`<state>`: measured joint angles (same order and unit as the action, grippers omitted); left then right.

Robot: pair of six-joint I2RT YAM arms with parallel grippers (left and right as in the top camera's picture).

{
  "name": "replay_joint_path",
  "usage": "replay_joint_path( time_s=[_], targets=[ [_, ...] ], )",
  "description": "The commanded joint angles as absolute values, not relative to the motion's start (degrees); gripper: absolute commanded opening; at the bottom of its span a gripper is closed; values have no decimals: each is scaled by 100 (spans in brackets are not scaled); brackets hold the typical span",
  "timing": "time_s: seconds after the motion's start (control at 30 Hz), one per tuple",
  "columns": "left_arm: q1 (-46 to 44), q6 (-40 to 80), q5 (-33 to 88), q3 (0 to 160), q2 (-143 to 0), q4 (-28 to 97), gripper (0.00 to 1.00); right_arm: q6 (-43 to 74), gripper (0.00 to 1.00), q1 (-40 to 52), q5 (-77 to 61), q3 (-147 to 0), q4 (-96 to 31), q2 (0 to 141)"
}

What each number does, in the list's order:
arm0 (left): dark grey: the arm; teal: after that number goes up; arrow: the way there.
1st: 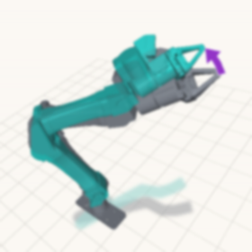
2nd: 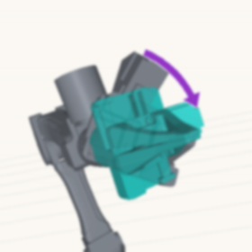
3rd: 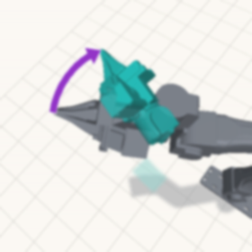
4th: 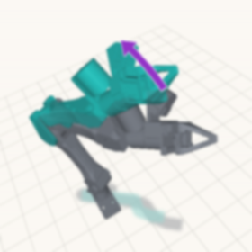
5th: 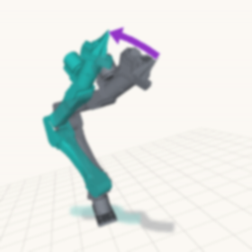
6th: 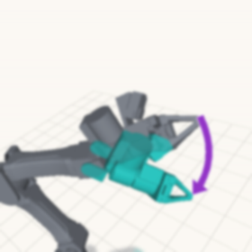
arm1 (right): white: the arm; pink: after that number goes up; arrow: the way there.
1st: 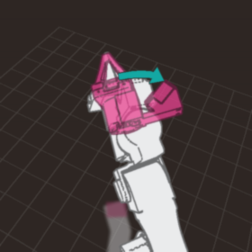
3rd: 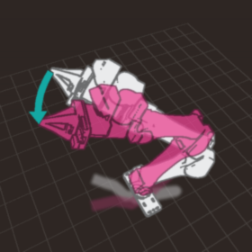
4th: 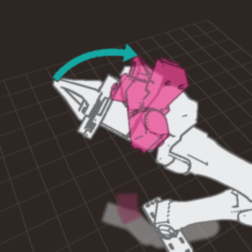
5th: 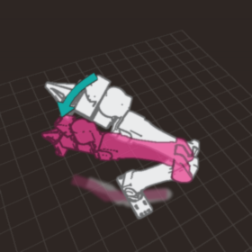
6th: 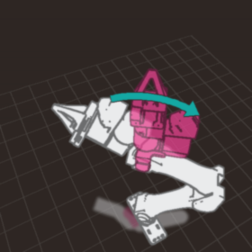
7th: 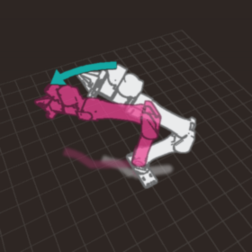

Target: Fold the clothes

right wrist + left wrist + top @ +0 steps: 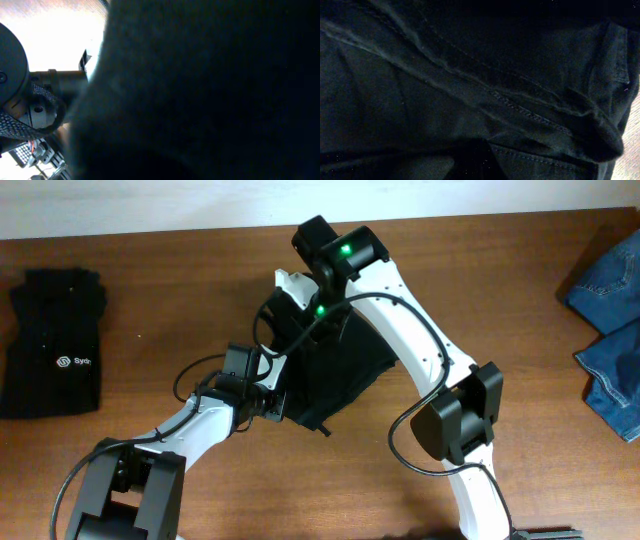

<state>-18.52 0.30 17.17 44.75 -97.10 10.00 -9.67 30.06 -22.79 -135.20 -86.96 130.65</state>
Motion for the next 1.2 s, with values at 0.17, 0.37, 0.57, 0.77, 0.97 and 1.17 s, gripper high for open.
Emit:
replay_joint_path(
  time_s=[0.17, 0.37, 0.57, 0.77, 0.97, 1.17],
  targets=[
    [-1358, -47, 1072, 5306, -8700, 1890, 1, -1068, 4, 3026, -2635, -13544, -8724, 12698],
    [-451, -220, 119, 6206, -7107, 2689, 1, -1068, 4, 3028, -2639, -13544, -8746, 12698],
    [445, -220, 123, 6477, -5946, 2416, 10, -1317, 4, 3131, -2639, -13541, -8906, 12700],
    [733, -257, 121, 6477, -5579, 2373, 11, -2121, 4, 3271, -2635, -13520, -9345, 12700],
    [731, -309, 126, 6477, -5669, 2316, 11, -2121, 15, 3306, -2486, -13520, -9351, 12700],
    [731, -360, 123, 6477, -5765, 2285, 17, -2893, 99, 3284, -2506, -13522, -9736, 12698]
  ],
)
